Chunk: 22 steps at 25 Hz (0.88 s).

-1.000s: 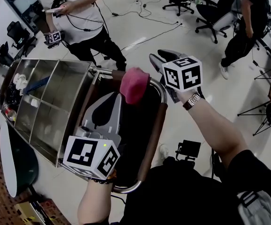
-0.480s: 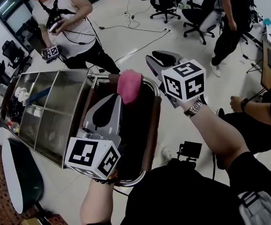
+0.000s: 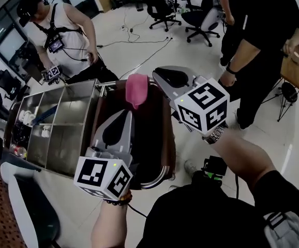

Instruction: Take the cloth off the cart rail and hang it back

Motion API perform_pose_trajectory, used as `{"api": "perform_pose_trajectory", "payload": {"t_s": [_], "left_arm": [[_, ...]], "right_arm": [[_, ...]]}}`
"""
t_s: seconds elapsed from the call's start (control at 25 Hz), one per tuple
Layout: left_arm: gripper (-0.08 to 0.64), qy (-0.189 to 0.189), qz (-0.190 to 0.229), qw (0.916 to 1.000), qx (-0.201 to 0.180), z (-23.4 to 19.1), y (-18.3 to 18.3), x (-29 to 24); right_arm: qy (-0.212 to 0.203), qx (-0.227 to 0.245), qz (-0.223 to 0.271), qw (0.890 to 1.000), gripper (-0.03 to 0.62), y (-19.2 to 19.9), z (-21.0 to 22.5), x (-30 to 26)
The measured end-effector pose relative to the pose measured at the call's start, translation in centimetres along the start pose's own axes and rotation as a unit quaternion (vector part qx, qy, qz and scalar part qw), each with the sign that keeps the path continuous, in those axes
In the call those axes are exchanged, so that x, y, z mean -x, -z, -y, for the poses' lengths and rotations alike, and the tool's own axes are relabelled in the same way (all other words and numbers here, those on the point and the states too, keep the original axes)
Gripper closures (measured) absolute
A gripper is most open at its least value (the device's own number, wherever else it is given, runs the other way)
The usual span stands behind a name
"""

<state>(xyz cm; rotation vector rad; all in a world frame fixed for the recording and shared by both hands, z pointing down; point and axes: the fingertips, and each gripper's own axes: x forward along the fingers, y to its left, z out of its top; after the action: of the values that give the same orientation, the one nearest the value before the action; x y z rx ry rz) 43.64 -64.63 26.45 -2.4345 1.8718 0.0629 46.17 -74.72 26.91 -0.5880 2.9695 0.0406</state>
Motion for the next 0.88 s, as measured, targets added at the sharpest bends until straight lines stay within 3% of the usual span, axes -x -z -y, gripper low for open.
{"api": "perform_pose_trajectory", "payload": {"t_s": [0.4,0.88], "left_arm": [[0.557,0.020,0.029,0.9993,0.015,5.0,-0.8,4.4],[0.557,0.016,0.038,0.9991,0.006,15.6,-1.6,8.0]], "right_arm": [[-0.010,0.056,0.034,0.998,0.591,-3.4,-7.6,7.8],[-0.031,0.057,0.060,0.996,0.592,-5.1,-12.5,19.1]]}}
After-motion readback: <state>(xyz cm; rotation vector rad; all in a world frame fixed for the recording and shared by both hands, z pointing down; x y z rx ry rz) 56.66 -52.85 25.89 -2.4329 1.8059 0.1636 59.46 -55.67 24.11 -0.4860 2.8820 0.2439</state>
